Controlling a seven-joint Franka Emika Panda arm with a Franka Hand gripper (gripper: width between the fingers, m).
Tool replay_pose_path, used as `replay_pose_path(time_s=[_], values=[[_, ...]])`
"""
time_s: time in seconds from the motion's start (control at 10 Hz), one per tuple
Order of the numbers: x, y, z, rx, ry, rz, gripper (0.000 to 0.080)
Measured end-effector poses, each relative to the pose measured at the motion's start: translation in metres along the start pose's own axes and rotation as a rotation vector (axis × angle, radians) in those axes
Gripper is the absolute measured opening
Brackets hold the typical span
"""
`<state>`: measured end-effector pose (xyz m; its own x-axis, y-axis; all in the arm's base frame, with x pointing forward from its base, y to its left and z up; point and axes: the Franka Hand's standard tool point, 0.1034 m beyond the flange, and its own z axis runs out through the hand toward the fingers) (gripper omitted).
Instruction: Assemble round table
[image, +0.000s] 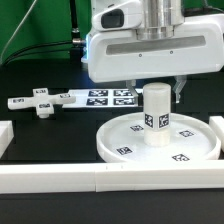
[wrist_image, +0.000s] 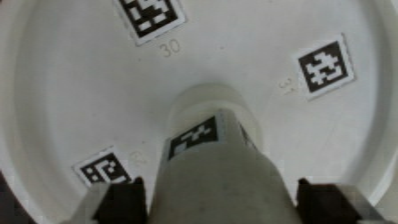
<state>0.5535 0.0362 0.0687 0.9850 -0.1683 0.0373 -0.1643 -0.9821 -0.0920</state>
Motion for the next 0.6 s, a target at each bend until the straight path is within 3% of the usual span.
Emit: replay_pose_path(time_s=[0.4, 0.6], values=[[-0.002, -0.006, 0.001, 0.023, -0.011, 0.420, 0.0409], [-0.003, -0.012, 0.001, 0.015, -0.007, 0.663, 0.0409]])
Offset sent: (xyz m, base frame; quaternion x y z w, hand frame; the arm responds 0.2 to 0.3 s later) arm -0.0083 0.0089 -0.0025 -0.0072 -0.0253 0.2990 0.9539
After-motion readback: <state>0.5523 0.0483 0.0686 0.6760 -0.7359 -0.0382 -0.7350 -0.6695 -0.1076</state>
